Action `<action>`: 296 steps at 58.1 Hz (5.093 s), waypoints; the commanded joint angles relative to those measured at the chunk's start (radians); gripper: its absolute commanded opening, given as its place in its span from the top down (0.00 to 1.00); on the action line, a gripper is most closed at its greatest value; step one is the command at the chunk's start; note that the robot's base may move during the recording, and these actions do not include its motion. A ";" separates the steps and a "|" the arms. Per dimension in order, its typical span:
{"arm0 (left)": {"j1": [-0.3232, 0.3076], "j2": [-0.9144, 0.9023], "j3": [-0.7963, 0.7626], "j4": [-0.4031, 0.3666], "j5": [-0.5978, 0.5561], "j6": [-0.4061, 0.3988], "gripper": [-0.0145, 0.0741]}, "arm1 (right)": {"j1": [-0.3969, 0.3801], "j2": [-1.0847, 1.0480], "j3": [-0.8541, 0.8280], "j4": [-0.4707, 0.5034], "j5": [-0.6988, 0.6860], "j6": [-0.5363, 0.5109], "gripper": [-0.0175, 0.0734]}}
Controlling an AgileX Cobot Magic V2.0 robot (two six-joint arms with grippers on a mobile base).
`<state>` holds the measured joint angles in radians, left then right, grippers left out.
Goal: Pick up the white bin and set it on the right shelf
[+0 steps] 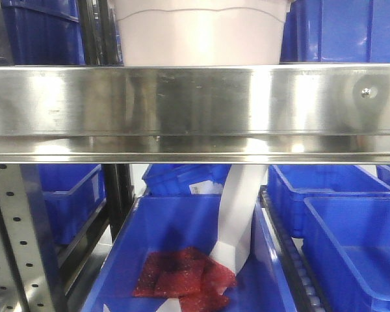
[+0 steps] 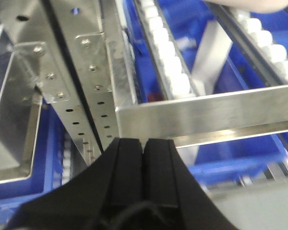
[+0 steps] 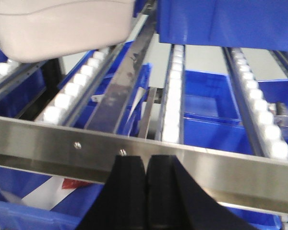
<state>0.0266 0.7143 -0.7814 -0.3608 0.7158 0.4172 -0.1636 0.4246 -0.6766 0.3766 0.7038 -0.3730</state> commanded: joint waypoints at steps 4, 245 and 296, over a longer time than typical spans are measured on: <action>-0.027 -0.136 0.141 -0.032 -0.233 -0.004 0.97 | -0.001 -0.152 0.072 -0.006 -0.143 0.026 0.73; -0.095 -0.734 0.826 0.313 -0.791 -0.335 0.98 | 0.167 -0.454 0.691 -0.312 -0.753 0.354 0.73; -0.095 -0.734 0.826 0.313 -0.791 -0.335 0.98 | 0.167 -0.454 0.691 -0.312 -0.753 0.354 0.73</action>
<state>-0.0679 -0.0094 0.0304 -0.0393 0.0180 0.0884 0.0019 -0.0147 0.0288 0.0675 0.0480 -0.0195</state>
